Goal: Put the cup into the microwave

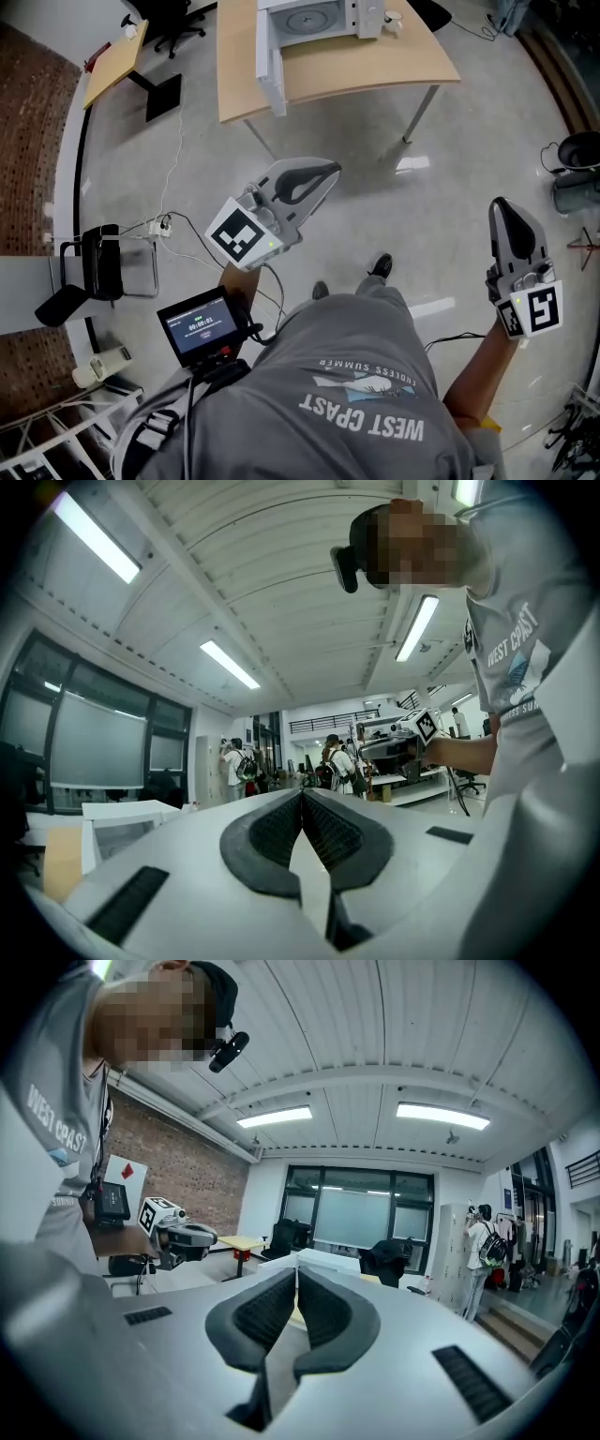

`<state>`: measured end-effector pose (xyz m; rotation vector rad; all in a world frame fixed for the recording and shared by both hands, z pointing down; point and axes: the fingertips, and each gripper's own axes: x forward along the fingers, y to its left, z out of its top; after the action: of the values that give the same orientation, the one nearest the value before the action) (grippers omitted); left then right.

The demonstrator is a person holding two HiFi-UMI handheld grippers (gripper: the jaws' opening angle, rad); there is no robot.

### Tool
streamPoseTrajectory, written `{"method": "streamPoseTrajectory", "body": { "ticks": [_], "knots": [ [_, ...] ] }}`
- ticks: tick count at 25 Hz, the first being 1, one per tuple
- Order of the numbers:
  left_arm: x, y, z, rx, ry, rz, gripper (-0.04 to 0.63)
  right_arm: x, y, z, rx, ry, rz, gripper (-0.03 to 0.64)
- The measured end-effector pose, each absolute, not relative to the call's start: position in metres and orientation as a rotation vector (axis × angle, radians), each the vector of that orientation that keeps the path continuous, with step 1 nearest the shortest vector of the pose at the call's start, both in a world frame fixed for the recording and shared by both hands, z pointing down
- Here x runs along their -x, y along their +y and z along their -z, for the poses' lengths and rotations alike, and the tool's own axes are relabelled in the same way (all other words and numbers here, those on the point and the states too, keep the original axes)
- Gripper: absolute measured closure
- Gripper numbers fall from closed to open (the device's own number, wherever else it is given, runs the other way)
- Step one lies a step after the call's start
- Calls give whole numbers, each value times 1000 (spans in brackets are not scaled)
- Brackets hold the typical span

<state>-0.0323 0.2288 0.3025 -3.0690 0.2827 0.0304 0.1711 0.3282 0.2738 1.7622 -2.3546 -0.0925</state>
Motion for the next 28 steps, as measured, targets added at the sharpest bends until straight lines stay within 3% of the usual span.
{"method": "streamPoseTrajectory", "body": {
  "ticks": [15, 28],
  "knots": [
    [-102, 173, -310, 3024, 458, 51, 575, -307, 235, -282, -1621, -2495, 88, 597],
    [-117, 80, -340, 3097, 497, 109, 575, -321, 134, -312, -1578, -2505, 3, 597]
  ]
}}
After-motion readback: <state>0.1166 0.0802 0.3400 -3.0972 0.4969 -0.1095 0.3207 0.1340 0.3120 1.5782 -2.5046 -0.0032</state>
